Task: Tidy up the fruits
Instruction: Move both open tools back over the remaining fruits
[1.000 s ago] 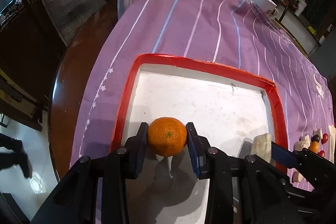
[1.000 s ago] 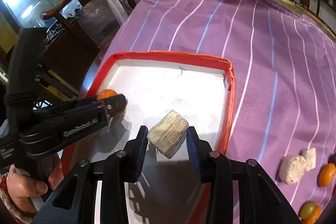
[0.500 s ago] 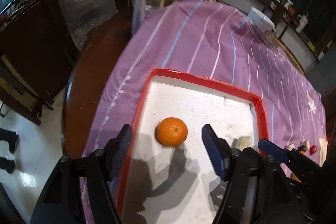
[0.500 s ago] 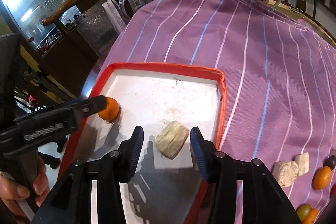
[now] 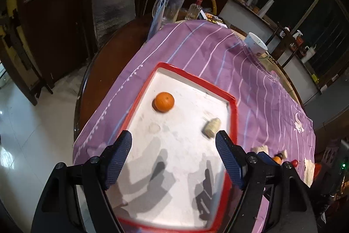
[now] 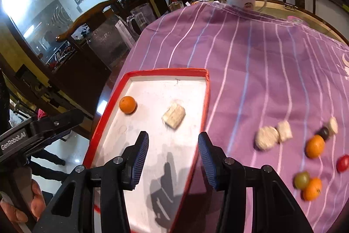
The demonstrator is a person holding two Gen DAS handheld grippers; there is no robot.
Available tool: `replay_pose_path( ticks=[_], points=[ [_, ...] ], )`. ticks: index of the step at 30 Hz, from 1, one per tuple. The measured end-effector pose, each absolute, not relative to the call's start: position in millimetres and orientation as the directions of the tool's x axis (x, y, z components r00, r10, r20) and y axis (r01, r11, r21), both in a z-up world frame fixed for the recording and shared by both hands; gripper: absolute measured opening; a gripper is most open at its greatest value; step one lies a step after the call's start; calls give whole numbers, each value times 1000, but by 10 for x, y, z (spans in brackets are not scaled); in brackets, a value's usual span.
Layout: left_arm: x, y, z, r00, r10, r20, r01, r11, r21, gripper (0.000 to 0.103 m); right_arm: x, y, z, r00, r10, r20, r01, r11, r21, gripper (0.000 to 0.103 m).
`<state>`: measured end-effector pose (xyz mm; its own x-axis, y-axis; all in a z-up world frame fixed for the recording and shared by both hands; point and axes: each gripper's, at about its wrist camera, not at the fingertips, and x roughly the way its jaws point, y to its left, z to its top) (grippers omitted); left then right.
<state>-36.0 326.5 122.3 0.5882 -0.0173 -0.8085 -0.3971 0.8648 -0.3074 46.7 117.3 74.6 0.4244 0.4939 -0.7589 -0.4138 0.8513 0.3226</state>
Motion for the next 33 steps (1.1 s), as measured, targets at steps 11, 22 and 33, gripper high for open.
replay_pose_path(
  ticks=[11, 22, 33],
  points=[
    [-685, 2600, 1863, 682, 21, -731, -312, 912, -265, 78, 59, 502, 1052, 496, 450, -743, -385, 881, 277, 52],
    [-830, 2274, 1654, 643, 22, -765, -285, 935, -213, 78, -64, 237, 964, 487, 438, -756, -355, 890, 287, 52],
    [-793, 2123, 1215, 550, -23, -835, -318, 919, -235, 78, -24, -113, 659, 466, 430, -774, -294, 900, 322, 52]
  ],
)
